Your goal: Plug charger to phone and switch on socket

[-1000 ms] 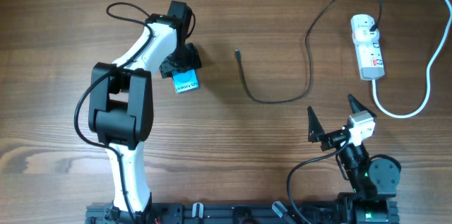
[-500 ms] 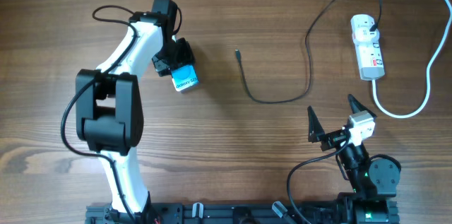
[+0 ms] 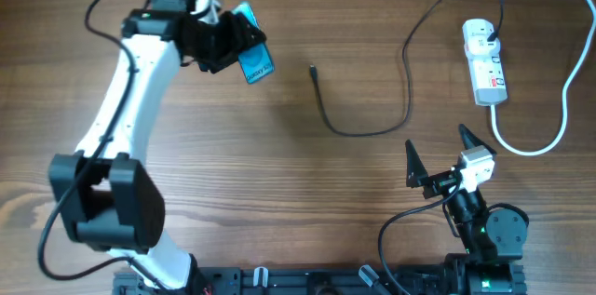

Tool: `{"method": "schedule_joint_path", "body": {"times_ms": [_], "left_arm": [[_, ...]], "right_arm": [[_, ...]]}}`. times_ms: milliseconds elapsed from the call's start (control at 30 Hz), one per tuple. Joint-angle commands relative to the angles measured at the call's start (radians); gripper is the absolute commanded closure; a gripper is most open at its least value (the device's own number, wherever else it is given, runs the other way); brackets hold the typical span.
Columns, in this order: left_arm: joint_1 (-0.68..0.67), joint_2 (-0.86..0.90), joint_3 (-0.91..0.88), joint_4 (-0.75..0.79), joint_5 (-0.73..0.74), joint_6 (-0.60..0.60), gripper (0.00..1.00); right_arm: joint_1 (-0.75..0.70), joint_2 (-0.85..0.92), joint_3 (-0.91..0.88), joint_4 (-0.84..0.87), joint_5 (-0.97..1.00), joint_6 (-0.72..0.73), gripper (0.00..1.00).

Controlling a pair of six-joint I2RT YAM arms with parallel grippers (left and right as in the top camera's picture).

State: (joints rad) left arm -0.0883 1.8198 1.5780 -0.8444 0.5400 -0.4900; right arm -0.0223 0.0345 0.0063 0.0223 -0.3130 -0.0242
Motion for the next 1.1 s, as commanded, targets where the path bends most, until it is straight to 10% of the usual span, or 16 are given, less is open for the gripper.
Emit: {"method": "schedule_joint_path", "body": {"times_ms": [0, 300, 500, 767, 900, 1067], "left_arm": [[0.106, -0.049, 0.000, 0.023, 0.352, -0.028, 0.37], [0.218, -0.049, 0.000, 0.026, 0.700, -0.057, 0.38], [0.218, -0.049, 0.000, 0.027, 0.713, -0.072, 0.38], [0.218, -0.049, 0.000, 0.055, 0.713, -0.097, 0.37], [0.217, -0.049, 0.000, 0.075, 0.713, -0.125, 0.37], [0.217, -0.049, 0.000, 0.071, 0.721, -0.126, 0.37]], "right_arm": [[-0.003, -0.003, -0.001, 0.002, 0.003, 0.000, 0.00], [-0.003, -0.003, -0.001, 0.006, -0.001, -0.026, 0.00], [-0.003, 0.032, 0.091, 0.092, -0.166, 0.204, 0.00], [-0.003, 0.765, 0.996, -0.561, -0.357, 0.206, 0.00], [0.002, 1.043, 1.203, -0.414, -0.809, 0.351, 0.07], [0.347, 1.170, 1.202, -0.410, -0.264, 0.459, 0.12]]}}
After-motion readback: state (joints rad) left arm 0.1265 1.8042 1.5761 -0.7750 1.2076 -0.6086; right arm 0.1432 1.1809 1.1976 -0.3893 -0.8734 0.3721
